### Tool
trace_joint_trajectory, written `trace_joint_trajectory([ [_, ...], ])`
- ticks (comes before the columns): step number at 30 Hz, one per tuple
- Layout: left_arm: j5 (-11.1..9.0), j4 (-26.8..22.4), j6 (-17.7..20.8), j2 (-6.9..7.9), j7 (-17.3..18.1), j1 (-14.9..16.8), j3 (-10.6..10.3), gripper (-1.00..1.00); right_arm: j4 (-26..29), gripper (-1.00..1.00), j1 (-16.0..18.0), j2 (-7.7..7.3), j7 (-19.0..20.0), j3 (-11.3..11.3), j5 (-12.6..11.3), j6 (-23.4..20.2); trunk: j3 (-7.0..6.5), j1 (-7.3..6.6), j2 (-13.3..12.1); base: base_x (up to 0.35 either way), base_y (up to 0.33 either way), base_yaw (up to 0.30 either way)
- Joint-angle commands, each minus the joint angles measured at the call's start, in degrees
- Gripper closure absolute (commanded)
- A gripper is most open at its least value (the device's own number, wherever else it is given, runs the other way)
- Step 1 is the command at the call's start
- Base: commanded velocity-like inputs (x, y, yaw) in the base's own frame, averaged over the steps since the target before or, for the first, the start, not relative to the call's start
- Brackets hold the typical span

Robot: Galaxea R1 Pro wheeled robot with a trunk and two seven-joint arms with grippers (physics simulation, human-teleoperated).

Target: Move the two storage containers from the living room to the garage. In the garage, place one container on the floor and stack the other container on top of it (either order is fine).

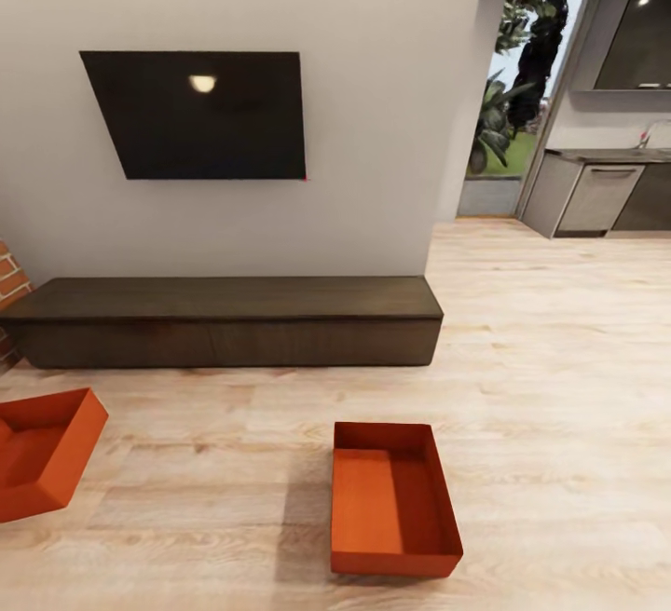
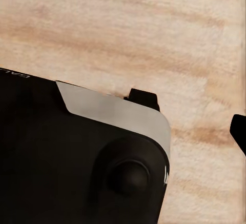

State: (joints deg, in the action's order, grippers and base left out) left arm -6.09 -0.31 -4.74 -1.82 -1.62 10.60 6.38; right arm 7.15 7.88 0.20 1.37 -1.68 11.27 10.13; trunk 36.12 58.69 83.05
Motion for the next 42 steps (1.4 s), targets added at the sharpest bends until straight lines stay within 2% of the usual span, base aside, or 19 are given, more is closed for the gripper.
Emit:
trace_joint_trajectory([
  [1, -0.3, 0.0, -0.2, -0.02, 0.0, 0.0, 0.3, -1.00, 0.0, -1.00, 0.0, -0.01, 0.0, -0.1, 0.1, 0.2, 0.05, 0.03, 0.0, 0.341, 0.000, 0.000],
  [17, -0.2, 0.0, -0.2, -1.13, 0.0, 0.0, 0.1, -1.00, 0.9, -1.00, 0.0, -0.21, -0.1, 0.4, -0.6, 0.2, 0.05, 0.03, 0.0, 0.311, -0.037, 0.000],
  [19, -0.2, -0.5, -0.2, -1.32, 0.0, 0.0, 0.1, -1.00, 1.8, -1.00, 0.0, -0.07, -0.2, 0.4, -0.6, 0.2, 0.05, 0.03, 0.0, 0.080, -0.030, 0.000],
  [23, -0.2, -2.9, -0.1, -1.05, 0.0, 0.0, 0.1, -1.00, 7.3, -1.00, 0.0, -0.09, -0.7, 0.5, -0.7, 0.1, 0.05, 0.03, 0.0, 0.020, -0.007, 0.000],
  [26, -0.2, -3.5, 0.0, -1.12, 0.0, 0.0, 0.1, -1.00, 11.5, -1.00, 0.0, 0.05, -2.4, 0.5, -0.9, -0.2, 0.05, 0.03, 0.0, 0.005, -0.002, 0.000],
  [28, -0.2, -4.5, 0.2, -1.21, 0.0, 0.0, 0.1, -1.00, 15.2, -1.00, 0.0, 0.16, -5.0, 0.6, -0.9, -0.4, 0.05, 0.03, 0.0, 0.002, -0.001, 0.000],
  [32, -0.4, -7.2, 0.2, -0.72, 0.3, 0.0, 0.3, -1.00, 22.0, -1.00, 0.2, 0.23, -8.3, 0.6, -0.9, -1.1, 0.05, 0.03, 0.0, 0.000, 0.000, 0.000],
  [39, -0.7, -8.4, -0.5, 0.82, 0.8, 0.0, 0.7, -1.00, 27.9, -1.00, 1.0, 0.35, -14.7, 0.6, -2.3, -2.2, 0.05, 0.03, 0.0, 0.000, 0.000, 0.000],
  [40, -0.7, -8.4, -0.5, 0.98, 0.7, 0.0, 0.7, -1.00, 28.3, -1.00, 2.0, 0.71, -15.0, 0.6, -2.6, -3.6, 0.05, 0.03, 0.0, 0.000, 0.000, 0.000],
  [42, -0.5, -8.5, -0.3, 1.29, 0.7, 0.0, 0.7, -1.00, 28.5, -1.00, 5.7, 1.81, -15.4, 0.6, -2.9, -10.0, 0.05, 0.03, 0.0, 0.000, 0.000, 0.000],
])
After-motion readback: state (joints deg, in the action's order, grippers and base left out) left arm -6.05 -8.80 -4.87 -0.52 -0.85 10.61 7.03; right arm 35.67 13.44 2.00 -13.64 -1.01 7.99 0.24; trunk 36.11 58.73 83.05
